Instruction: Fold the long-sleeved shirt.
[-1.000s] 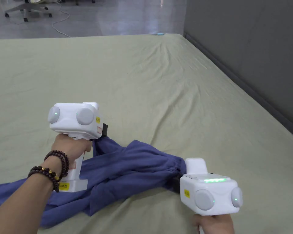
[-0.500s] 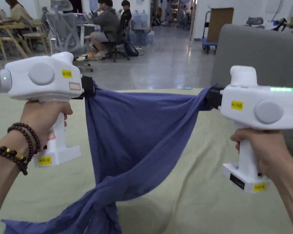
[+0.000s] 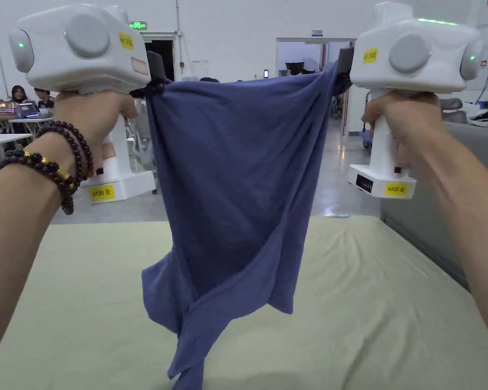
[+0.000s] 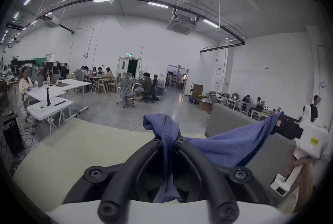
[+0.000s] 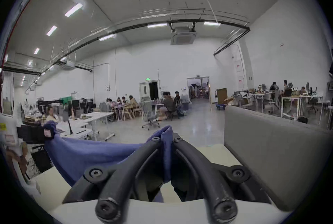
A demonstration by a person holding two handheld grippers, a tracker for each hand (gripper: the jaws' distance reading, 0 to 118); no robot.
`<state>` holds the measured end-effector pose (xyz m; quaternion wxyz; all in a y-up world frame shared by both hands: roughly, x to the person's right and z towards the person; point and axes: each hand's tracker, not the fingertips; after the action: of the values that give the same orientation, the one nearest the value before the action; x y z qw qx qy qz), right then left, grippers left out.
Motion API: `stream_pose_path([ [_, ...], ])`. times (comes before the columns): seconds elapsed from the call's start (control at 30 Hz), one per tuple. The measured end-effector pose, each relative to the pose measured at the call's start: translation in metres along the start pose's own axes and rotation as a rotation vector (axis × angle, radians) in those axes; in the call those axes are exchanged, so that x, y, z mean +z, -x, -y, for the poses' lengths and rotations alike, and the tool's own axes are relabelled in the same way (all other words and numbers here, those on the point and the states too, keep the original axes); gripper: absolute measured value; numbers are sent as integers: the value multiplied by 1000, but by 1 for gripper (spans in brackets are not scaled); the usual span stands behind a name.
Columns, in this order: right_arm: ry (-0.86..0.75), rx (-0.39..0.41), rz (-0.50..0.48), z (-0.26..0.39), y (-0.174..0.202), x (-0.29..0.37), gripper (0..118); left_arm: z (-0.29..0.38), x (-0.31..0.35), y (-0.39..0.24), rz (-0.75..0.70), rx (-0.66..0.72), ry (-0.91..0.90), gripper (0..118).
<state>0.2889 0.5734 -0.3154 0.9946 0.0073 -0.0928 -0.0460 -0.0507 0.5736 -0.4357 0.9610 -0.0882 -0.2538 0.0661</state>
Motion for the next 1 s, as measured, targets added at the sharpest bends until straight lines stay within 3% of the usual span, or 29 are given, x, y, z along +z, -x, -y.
stream_pose_path([
  [0.2,169,1,23,101,-15,-15,2,96,-37,13,-21,-44,136,3],
  [0.43,442,-127,22,273,-44,-24,2,268,-59,35,-55,7,371,3],
  [0.63,470,-135,27,303,-48,-5,2,295,-35,43,-44,82,384,3],
  [0.73,423,-95,17,296,-40,29,2,293,-6,36,-31,89,357,3],
  [0.87,483,55,59,317,-20,89,2,320,47,24,-91,82,386,3],
  [1.0,558,87,43,370,0,162,2,385,111,11,-133,76,449,3],
])
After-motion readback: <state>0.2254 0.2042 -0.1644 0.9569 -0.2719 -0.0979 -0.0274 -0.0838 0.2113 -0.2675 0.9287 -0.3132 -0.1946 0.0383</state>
